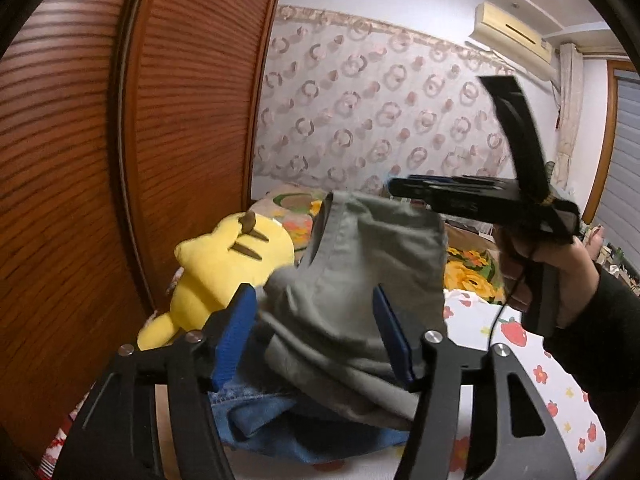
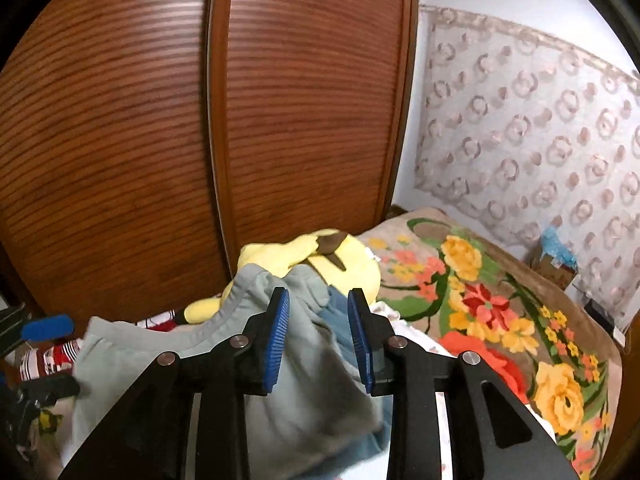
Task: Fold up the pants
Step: 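Lift the folded pants with both tools and carry them onto the jeans stack, then lower the pants onto the jeans and open both tools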
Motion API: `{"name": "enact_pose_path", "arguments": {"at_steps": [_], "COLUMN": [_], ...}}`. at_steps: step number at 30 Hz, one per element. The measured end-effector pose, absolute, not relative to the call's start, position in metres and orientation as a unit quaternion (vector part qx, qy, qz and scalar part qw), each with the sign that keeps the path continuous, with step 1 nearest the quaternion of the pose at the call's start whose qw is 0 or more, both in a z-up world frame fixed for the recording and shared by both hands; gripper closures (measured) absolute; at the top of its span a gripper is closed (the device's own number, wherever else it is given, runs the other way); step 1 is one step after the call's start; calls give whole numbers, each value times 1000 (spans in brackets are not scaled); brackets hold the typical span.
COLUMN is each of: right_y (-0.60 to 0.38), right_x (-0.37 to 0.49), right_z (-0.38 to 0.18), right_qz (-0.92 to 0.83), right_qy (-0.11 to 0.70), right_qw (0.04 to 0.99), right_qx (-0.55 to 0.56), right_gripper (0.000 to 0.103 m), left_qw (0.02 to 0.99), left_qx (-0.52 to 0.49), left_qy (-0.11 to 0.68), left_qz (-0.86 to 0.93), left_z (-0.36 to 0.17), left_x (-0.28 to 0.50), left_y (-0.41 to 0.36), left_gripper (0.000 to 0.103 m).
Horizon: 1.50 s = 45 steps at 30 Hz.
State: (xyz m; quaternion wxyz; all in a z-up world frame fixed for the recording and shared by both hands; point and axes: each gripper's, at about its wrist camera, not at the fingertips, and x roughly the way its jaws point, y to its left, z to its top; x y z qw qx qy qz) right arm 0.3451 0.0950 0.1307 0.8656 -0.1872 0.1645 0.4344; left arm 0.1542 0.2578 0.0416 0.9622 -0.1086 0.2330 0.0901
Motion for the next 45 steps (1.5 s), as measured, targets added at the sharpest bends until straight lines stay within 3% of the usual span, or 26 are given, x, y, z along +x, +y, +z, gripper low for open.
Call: {"name": "enact_pose_path", "arguments": {"at_steps": [8, 18, 28, 42, 45], "right_y": [68, 73, 81, 46, 35], "right_x": [324, 375, 386, 321, 300], "right_z": [119, 98, 77, 88, 89], "right_qz": [483, 460, 458, 446, 443], "right_qy": [191, 229, 236, 215, 209], "right_qw": [837, 841, 844, 860, 862], "right_qx": [-172, -166, -151, -127, -130], "right_gripper": [72, 72, 72, 72, 72], "left_qw": [961, 945, 943, 946, 948], "left_qx": [-62, -59, -65, -52, -52], "left_qy": [259, 314, 317, 308, 305], "left_qz": [70, 76, 70, 83, 77], "left_z": [44, 0, -5, 14, 20], "left_x": [174, 192, 195, 178, 172], "left_y": [239, 241, 238, 235, 230], "left_gripper": [39, 38, 38, 38, 32]}}
